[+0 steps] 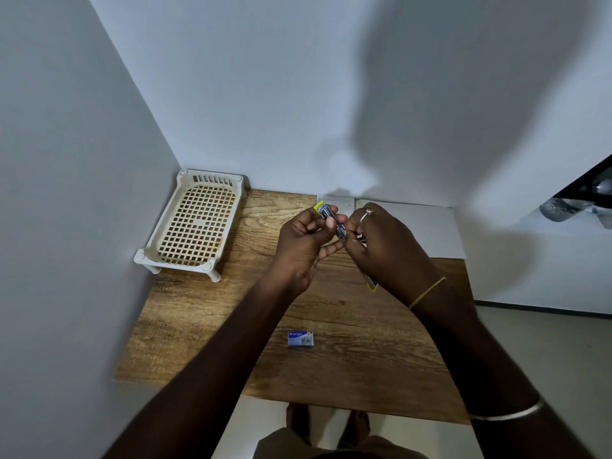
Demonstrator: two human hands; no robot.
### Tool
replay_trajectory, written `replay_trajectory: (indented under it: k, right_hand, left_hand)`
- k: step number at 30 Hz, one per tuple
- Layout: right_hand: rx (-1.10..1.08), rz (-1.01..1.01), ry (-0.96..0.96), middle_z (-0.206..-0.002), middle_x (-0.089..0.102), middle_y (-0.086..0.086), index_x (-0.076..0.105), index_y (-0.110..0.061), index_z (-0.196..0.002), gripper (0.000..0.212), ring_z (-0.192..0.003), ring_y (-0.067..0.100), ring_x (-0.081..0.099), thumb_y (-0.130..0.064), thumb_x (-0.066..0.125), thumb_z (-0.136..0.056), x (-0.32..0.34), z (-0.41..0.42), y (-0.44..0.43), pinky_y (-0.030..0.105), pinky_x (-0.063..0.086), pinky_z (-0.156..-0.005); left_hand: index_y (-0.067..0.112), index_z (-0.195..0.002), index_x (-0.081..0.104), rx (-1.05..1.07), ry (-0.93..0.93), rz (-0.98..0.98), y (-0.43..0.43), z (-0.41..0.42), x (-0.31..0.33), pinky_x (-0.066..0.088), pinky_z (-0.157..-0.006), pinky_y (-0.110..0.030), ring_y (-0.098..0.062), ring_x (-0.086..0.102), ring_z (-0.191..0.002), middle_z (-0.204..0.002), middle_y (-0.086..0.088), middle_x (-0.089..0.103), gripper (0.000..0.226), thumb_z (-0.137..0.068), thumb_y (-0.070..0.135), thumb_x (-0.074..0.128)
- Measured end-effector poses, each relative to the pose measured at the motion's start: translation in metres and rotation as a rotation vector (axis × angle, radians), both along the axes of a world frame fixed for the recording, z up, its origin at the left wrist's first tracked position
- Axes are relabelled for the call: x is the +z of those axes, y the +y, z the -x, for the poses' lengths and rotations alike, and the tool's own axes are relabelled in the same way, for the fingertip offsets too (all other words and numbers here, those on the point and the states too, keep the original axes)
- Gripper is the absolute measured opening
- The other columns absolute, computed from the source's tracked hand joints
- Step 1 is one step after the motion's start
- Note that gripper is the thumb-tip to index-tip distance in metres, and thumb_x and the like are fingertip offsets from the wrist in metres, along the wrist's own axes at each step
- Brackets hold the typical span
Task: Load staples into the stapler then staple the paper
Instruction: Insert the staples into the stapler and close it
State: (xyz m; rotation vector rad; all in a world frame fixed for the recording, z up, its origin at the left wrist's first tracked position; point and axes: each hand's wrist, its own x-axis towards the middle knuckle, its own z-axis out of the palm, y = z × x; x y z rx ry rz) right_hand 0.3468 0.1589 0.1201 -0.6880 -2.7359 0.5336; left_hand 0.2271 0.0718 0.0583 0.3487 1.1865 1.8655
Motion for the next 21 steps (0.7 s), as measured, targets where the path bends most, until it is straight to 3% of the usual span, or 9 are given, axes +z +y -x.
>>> replay_trajectory:
  k: [9, 13, 17, 21]
  right_hand:
    - [0.092, -0.035, -0.028, -0.1, 0.058, 0.004, 0.071, -0.02, -0.118, 0.028, -0.082, 0.025, 0.061, -0.017, 0.064, -0.091, 0.006, -0.003, 0.008, 0.038, 0.049, -0.068]
    - [0.099, 0.018, -0.049, -0.095, 0.058, 0.001, 0.074, -0.027, -0.11, 0.026, -0.084, 0.023, 0.059, -0.019, 0.07, -0.086, 0.007, -0.003, 0.012, 0.037, 0.048, -0.071]
    - [0.105, 0.025, -0.071, -0.09, 0.062, 0.001, 0.074, -0.023, -0.096, 0.014, -0.083, 0.024, 0.061, -0.021, 0.074, -0.082, 0.008, -0.002, 0.015, 0.037, 0.049, -0.073]
    - [0.134, 0.022, -0.138, -0.088, 0.059, -0.002, 0.071, -0.021, -0.094, 0.013, -0.084, 0.021, 0.06, -0.027, 0.075, -0.083, 0.011, -0.002, 0.018, 0.037, 0.048, -0.075]
  left_hand:
    - [0.006, -0.109, 0.07, 0.018, -0.031, 0.033, 0.001, -0.002, 0.0, 0.062, -0.07, -0.033, -0.016, 0.076, -0.089, -0.094, -0.004, 0.079, 0.017, -0.097, -0.002, 0.061]
    - [0.004, -0.11, 0.069, 0.005, -0.032, 0.044, 0.001, -0.003, -0.001, 0.063, -0.07, -0.034, -0.016, 0.076, -0.089, -0.093, -0.004, 0.078, 0.015, -0.097, 0.001, 0.062]
    - [0.005, -0.107, 0.069, -0.013, -0.031, 0.046, 0.0, -0.003, -0.002, 0.062, -0.068, -0.032, -0.015, 0.076, -0.086, -0.091, -0.004, 0.078, 0.012, -0.097, 0.002, 0.062]
    - [0.007, -0.103, 0.07, -0.029, -0.019, 0.069, -0.001, -0.004, -0.004, 0.062, -0.07, -0.033, -0.017, 0.075, -0.087, -0.091, -0.004, 0.078, 0.011, -0.098, 0.002, 0.062]
